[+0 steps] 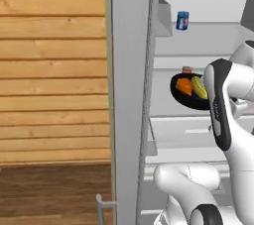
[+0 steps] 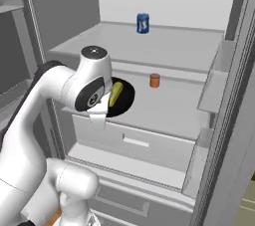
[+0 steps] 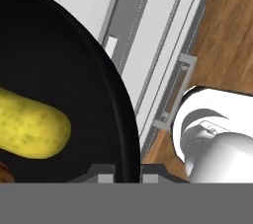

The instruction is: Pick the chicken drumstick and cucumber from their plates and place them in the bowl. Then put the bowl in the fridge.

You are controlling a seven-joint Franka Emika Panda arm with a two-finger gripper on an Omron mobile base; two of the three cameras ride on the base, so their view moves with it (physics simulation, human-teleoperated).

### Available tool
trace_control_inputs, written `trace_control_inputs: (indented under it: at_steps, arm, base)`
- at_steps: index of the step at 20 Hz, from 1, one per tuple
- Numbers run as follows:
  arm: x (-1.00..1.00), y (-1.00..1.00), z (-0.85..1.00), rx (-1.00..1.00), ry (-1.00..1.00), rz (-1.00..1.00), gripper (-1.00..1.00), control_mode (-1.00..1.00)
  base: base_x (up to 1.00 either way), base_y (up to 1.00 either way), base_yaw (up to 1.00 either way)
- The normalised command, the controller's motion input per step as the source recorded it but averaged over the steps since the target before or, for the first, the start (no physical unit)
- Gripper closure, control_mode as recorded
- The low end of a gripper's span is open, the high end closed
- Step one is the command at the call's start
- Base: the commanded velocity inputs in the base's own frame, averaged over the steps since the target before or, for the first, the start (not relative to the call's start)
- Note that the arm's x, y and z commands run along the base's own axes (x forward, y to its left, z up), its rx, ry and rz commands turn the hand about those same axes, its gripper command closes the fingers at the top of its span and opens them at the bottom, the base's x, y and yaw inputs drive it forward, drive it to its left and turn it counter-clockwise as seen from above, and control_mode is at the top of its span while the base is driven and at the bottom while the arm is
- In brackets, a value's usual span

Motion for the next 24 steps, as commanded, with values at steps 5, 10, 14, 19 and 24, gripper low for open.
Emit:
trace_control_inputs:
  at_steps: [5,10,14,19,24]
  arm:
    - [0.00,0.00,0.00,0.00,0.00,0.00,1.00,1.00]
    - [0.00,0.00,0.00,0.00,0.00,0.00,1.00,1.00]
    - [0.00,0.00,0.00,0.00,0.00,0.00,1.00,1.00]
    - [0.01,0.00,0.00,0.00,0.00,-0.02,1.00,-1.00]
    - [0.34,-0.18,-0.11,0.01,-0.01,0.09,1.00,-1.00]
  base:
    - [-0.11,-0.44,0.00]
    - [0.08,-0.06,-0.08]
    - [0.12,0.00,-0.27]
    - [0.01,0.00,-0.13]
    - [0.00,0.00,0.00]
